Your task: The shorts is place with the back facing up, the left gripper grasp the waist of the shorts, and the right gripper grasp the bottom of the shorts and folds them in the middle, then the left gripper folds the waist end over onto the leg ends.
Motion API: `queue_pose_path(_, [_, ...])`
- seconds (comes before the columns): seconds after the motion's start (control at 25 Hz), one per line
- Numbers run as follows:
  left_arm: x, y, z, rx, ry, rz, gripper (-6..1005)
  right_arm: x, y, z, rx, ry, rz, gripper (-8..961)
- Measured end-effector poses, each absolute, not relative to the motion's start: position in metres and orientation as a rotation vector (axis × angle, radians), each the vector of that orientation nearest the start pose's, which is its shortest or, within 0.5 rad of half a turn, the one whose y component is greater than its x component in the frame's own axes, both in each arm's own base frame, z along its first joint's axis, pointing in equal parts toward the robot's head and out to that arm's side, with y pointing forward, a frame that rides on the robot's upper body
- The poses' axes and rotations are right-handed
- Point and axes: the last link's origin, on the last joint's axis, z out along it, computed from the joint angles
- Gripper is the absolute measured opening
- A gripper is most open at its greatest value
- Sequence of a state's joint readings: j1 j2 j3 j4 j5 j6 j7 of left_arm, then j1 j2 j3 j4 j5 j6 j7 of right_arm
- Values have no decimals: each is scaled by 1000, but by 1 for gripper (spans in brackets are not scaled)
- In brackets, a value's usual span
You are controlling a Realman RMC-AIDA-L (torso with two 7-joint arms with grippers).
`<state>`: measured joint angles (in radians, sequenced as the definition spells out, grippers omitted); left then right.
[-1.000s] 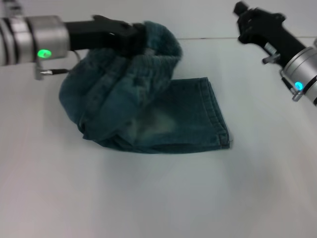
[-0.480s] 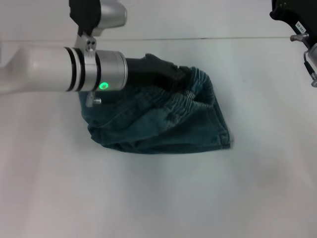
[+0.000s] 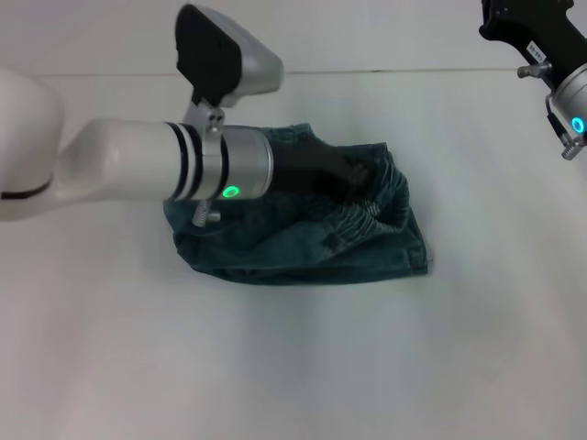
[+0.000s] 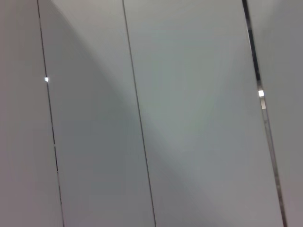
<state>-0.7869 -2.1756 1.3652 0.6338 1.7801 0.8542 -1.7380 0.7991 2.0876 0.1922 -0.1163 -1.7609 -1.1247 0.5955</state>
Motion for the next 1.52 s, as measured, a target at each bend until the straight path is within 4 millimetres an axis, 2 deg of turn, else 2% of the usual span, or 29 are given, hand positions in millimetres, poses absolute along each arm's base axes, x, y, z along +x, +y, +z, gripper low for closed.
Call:
queue_pose_path(0.28, [-149,398,-131,-2656,-587,-293,158,239,426,1,-1801,531,945,-2])
queue_pose_path(0.56, [-151,395,-132,-2657,-624,-312,178,240,426,0,-1802,536,942,-1])
queue_pose_path(0.72, [-151,394,-125,-2634,-638,-368,190,241,426,1,-1800,539,940,0])
queue_pose_path(0.88, [-150,394,-112,-2596,-641,-452,339,242,426,3,-1813,548,944,1])
queue_pose_path(0.92, [-152,391,-88,-2542,-650,-633,376,242,426,4,-1827,551,950,1])
queue_pose_path(0.96, [-153,390,-86,-2536,-653,-651,413,242,426,5,-1839,557,955,1])
queue_pose_path(1.08, [-166,385,-58,-2458,-657,-881,539,242,425,12,-1892,579,994,2])
queue_pose_path(1.24, [-195,367,-23,-2352,-645,-1142,686,238,417,26,-2009,567,1052,3])
queue_pose_path(1.36, [-223,351,-3,-2298,-676,-1180,781,237,408,37,-2138,546,1045,4])
queue_pose_path(1.4, [-223,351,-3,-2298,-676,-1180,812,237,405,41,-2183,535,1029,4])
queue_pose_path(1.44, [-249,336,11,-2269,-707,-1148,844,237,402,42,-2233,525,1006,5])
queue_pose_path(1.48, [-254,332,13,-2267,-715,-1139,863,237,398,44,-2290,515,977,5])
queue_pose_path(1.52, [-264,325,19,-2262,-732,-1114,881,237,394,45,-2348,504,948,66])
